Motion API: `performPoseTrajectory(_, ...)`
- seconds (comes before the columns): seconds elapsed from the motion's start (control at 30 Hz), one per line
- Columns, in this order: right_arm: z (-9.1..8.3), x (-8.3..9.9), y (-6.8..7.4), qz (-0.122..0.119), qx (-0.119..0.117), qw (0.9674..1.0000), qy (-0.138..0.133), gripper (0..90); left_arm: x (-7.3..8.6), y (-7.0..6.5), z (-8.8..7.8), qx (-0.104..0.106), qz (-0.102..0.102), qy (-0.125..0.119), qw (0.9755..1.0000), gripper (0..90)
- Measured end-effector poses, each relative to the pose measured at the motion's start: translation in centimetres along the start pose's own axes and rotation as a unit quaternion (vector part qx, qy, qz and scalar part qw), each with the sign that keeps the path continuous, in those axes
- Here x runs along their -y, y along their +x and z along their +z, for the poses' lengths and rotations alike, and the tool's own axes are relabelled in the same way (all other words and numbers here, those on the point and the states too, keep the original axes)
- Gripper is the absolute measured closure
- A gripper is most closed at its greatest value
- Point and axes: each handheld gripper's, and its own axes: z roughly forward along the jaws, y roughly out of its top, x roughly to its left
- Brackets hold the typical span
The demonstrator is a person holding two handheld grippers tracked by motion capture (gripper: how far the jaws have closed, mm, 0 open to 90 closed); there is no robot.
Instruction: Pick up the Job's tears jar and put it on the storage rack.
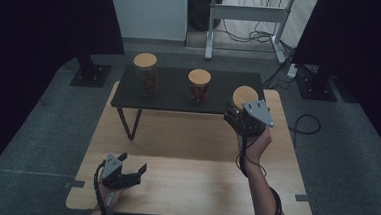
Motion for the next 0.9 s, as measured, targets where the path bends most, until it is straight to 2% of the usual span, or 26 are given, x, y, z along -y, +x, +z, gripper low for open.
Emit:
performPoseTrajectory(0.3, 1.7, -0.2, -0.2, 0.005, 0.005, 1.0000, 0.004, 25.3, 0.0, 0.1, 0.1, -0.002, -0.001, 0.004, 1.0000, 7.8)
performPoseTrajectory(0.9, 4.9, -0.1, -0.2, -0.005, 0.013, 0.9997, 0.019, 25.4, 0.0, 0.5, 0.2, -0.006, -0.007, 0.008, 0.9999, 7.8)
